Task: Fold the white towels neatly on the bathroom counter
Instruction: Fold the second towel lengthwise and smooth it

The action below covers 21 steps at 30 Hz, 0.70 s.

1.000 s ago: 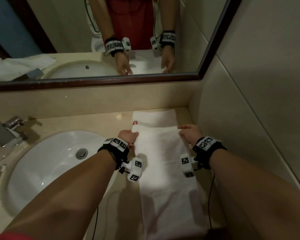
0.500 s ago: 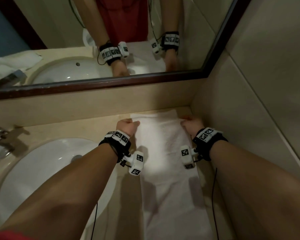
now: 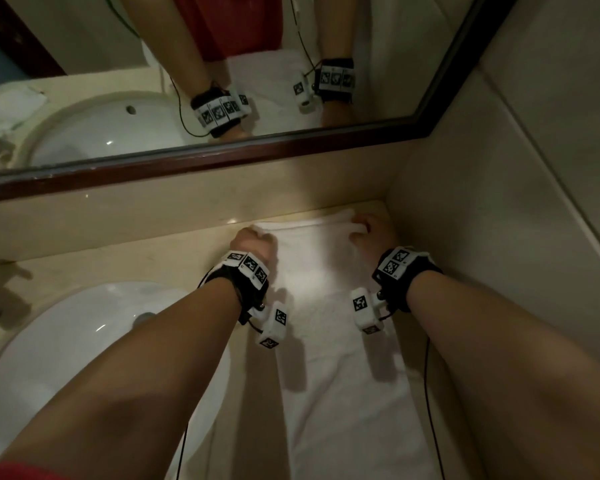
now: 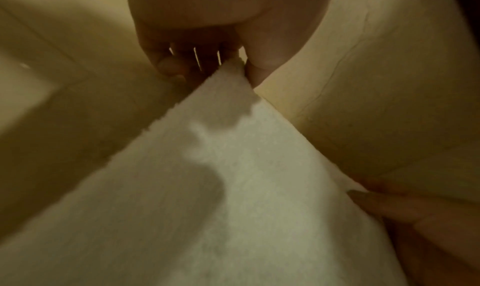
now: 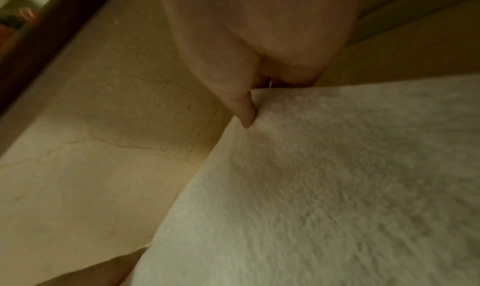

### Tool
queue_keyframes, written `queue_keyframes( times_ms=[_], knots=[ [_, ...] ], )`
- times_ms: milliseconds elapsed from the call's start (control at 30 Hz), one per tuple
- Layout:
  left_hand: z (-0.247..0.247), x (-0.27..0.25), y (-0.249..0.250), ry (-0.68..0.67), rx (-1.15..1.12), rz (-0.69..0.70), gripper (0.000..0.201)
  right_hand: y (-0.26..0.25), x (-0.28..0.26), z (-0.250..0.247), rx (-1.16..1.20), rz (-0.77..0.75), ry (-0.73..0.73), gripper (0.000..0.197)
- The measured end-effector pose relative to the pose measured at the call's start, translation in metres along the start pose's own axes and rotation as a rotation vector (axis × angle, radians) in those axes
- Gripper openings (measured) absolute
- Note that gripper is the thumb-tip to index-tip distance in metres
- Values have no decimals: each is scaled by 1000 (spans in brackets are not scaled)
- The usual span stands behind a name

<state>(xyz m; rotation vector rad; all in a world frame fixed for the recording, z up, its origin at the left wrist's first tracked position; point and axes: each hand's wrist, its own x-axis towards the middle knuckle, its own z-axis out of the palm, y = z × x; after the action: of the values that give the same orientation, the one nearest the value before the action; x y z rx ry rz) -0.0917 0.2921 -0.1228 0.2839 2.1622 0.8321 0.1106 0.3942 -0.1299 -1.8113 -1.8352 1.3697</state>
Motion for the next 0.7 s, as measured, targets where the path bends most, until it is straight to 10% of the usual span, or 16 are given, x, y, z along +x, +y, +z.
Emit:
queue_keyframes(
  times_ms=[700],
  knots=[
    [-30, -21, -9, 152, 273, 398, 34, -15, -92, -16, 160, -13, 70, 57]
  ],
)
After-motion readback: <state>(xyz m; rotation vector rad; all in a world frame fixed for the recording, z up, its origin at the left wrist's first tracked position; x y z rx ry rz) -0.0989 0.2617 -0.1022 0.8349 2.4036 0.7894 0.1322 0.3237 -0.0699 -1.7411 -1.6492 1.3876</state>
